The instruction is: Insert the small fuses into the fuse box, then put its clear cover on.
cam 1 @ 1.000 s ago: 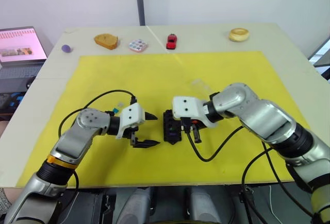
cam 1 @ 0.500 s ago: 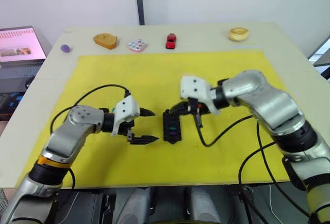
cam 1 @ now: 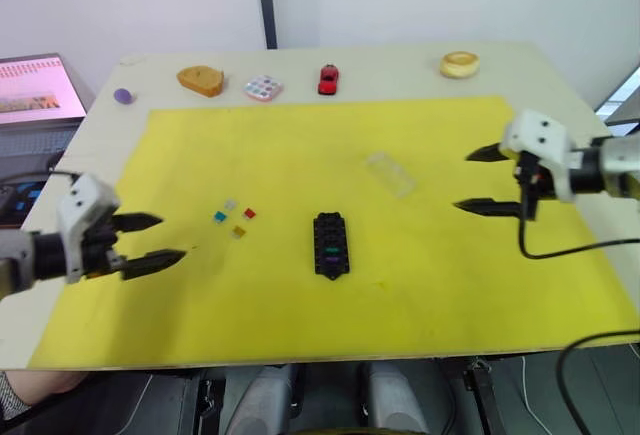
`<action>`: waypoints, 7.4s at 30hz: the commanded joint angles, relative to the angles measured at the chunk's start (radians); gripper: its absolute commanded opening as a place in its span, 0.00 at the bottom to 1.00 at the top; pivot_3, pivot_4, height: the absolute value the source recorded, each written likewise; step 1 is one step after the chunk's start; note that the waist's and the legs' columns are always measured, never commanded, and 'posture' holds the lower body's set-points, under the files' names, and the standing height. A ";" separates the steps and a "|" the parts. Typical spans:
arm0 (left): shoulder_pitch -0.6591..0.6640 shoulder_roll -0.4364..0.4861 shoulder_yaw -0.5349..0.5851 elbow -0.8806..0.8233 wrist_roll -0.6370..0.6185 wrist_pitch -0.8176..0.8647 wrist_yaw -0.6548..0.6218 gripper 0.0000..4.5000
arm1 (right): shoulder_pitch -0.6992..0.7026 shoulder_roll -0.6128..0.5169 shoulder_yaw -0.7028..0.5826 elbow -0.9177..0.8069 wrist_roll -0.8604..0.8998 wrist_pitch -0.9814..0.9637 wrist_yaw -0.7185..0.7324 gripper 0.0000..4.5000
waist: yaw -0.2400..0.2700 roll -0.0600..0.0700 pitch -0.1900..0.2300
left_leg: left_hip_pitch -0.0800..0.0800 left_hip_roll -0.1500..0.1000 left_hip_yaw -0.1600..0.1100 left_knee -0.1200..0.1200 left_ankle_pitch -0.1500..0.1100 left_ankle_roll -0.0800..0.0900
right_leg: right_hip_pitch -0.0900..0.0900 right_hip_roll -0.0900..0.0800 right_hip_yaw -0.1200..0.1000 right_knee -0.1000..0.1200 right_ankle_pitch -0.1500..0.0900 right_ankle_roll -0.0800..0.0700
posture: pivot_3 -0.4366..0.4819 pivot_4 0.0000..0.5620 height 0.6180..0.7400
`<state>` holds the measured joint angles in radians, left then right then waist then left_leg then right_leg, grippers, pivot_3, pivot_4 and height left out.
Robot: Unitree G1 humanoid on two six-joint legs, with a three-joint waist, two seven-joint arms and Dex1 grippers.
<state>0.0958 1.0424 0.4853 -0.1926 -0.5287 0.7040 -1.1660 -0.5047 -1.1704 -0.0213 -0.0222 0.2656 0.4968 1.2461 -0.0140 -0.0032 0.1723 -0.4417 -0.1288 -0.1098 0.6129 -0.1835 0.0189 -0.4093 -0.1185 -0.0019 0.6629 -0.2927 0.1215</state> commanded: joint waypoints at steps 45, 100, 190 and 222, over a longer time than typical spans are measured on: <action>-0.753 -0.266 -0.422 0.862 0.018 0.218 -0.102 0.48 | -0.325 0.363 0.195 -0.433 0.225 0.292 -0.136 1.00 | -0.001 0.000 0.001 | -0.001 -0.001 -0.001 0.003 0.001 0.000 | -0.001 0.000 0.000 0.003 0.001 0.002 | 0.48 0.27 1.00; -0.722 -0.330 -0.403 0.901 0.081 0.214 -0.131 0.01 | -0.326 0.375 0.240 -0.418 0.184 0.275 -0.161 1.00 | 0.003 0.000 0.000 | 0.000 -0.002 -0.002 0.004 0.001 0.000 | 0.000 0.000 -0.001 0.003 0.001 0.002 | 0.48 0.27 1.00; -0.580 -0.356 -0.297 -0.131 -0.547 0.349 0.202 0.00 | -0.548 0.628 0.095 -0.283 0.704 0.986 -0.456 0.28 | 0.000 -0.001 0.001 | -0.001 -0.001 -0.002 0.003 0.001 0.000 | 0.000 0.000 0.000 0.002 0.001 0.002 | 0.48 0.27 1.00; -0.543 -0.333 -0.713 0.019 0.129 -0.316 -0.009 0.99 | -0.683 0.396 0.670 -0.371 0.254 0.828 -0.283 0.00 | 0.001 -0.001 0.001 | -0.002 -0.001 -0.002 0.000 0.000 0.000 | -0.003 0.000 0.000 0.000 0.001 0.002 | 0.48 0.27 1.00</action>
<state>-0.4288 0.7121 -0.2284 -0.1597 -0.4127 0.4092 -1.1723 -1.1591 -0.7821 0.6556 -0.3888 0.5286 1.2934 0.9676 -0.0126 -0.0043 0.1732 -0.4441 -0.1297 -0.1114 0.6131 -0.1831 0.0185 -0.4123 -0.1183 -0.0015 0.6632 -0.2916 0.1233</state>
